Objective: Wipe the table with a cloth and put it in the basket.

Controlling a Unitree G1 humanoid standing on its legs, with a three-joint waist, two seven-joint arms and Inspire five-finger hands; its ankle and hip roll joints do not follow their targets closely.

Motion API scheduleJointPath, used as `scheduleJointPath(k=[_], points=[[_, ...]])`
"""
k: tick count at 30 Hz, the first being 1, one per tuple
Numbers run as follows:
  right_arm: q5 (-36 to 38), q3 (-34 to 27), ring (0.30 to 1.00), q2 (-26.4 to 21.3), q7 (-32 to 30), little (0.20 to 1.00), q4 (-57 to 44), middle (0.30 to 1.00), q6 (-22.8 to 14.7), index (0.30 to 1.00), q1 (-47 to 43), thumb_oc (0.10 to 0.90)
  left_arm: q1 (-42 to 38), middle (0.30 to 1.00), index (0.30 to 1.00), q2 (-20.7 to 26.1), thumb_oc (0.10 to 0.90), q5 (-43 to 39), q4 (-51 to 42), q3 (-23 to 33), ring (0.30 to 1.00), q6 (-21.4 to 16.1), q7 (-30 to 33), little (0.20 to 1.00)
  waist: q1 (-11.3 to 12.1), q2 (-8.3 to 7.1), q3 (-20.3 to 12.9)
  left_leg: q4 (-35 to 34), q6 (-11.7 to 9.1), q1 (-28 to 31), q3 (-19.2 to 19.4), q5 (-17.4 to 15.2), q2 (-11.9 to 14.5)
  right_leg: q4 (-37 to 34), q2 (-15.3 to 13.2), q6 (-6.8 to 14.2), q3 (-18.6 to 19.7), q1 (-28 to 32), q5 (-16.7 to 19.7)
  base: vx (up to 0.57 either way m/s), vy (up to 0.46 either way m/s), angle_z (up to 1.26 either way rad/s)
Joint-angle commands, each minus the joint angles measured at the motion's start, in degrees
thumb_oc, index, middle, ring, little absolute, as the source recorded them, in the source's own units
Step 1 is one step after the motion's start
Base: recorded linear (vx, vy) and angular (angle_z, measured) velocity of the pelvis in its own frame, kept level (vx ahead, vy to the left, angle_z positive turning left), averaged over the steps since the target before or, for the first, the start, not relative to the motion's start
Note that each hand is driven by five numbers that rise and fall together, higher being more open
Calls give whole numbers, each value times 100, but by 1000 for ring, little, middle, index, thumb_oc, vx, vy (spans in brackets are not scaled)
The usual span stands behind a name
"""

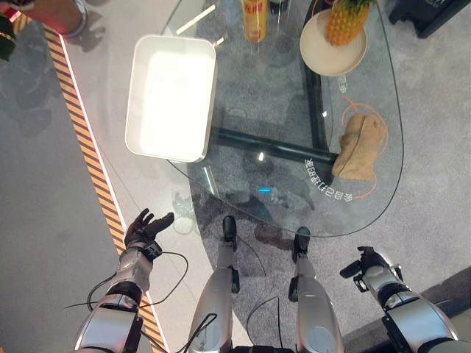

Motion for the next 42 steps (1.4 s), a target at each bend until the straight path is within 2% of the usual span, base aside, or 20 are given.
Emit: scheduleJointPath(k=[1, 4, 8, 23, 26, 28, 32, 33, 34, 36, 42], points=[[307, -70, 900, -355, -250, 900, 132, 900, 72, 900, 245, 800, -48, 900, 900, 640, 800, -34, 187, 300, 900, -235, 238, 900, 9, -310, -17, 1438, -102, -747, -104, -1028, -125, 1088, -127, -130, 178, -1080, -205, -2, -43, 23], [430, -117, 900, -430, -262, 900, 81, 900, 67, 900, 162, 800, -78, 900, 900, 700, 800, 1, 146, 304, 900, -169, 217, 900, 10, -306, -17, 2144, -32, -1259, -171, -1211, -117, 1708, -78, -200, 283, -1591, -380, 10, -39, 18], [467, -235, 900, -471, -328, 900, 79, 900, -35, 900, 124, 800, 47, 900, 900, 670, 800, 30, -19, 302, 900, -131, 171, 900, 22, -273, -17, 2637, 42, -1588, -248, -1401, -112, 2178, 13, -270, 424, -1947, -549, 50, -30, 4], [590, -423, 900, -625, -667, 900, 39, 900, -366, 900, 154, 800, 309, 900, 900, 713, 800, 14, -110, 374, 900, -180, 68, 900, 26, -289, -17, 2998, 104, -1798, -327, -1569, -101, 2504, 95, -354, 482, -2166, -656, 17, 4, -4], [729, -461, 900, -645, -1056, 900, 48, 900, -462, 900, 145, 800, 294, 900, 900, 714, 800, -3, -63, 366, 900, -189, 24, 900, 32, -314, -17, 2972, 106, -1796, -336, -1561, -114, 2443, 92, -359, 464, -2153, -629, 0, 0, 0], [1181, -616, 900, -708, -1383, 900, 39, 900, -598, 900, 161, 800, 325, 900, 900, 690, 800, -5, -45, 346, 900, -216, -4, 900, 23, -324, -17, 2975, 107, -1802, -351, -1558, -122, 2411, 95, -359, 470, -2144, -605, 0, 0, 0], [2167, -1006, 900, -812, -1664, 900, 90, 900, -1052, 900, 122, 800, 377, 900, 900, 612, 800, -72, -22, 307, 900, -300, -13, 900, 10, -301, -17, 2966, 107, -1797, -346, -1573, -123, 2364, 96, -355, 492, -2130, -591, 3, 10, 2], [2548, -1163, 900, -842, -1676, 900, 92, 900, -1264, 900, 99, 800, 386, 900, 900, 601, 800, -70, -13, 308, 900, -314, -28, 900, 11, -292, -17, 2961, 107, -1796, -346, -1577, -123, 2355, 93, -349, 494, -2129, -586, 0, 0, 0], [3311, -1458, 900, -889, -1653, 900, 75, 900, -1588, 900, 52, 800, 408, 900, 900, 584, 800, -73, 21, 309, 900, -352, -50, 900, 8, -289, -17, 2950, 101, -1785, -347, -1587, -132, 2306, 83, -341, 492, -2111, -568, 0, 0, 0], [3797, -1791, 900, -877, -1737, 900, 5, 900, -2092, 900, 1, 800, 420, 900, 900, 538, 800, -105, 104, 302, 900, -424, -108, 900, 6, -276, -17, 2937, 97, -1762, -351, -1595, -132, 2294, 70, -325, 490, -2083, -561, 0, 0, 0], [4237, -1926, 900, -861, -2387, 900, -555, 900, -3071, 900, -368, 800, 388, 900, 900, 475, 800, -236, 44, 192, 900, -435, -37, 900, -8, -236, -17, 2798, 77, -1709, -306, -1549, -135, 2164, 41, -302, 457, -2047, -520, -19, 28, -2]])
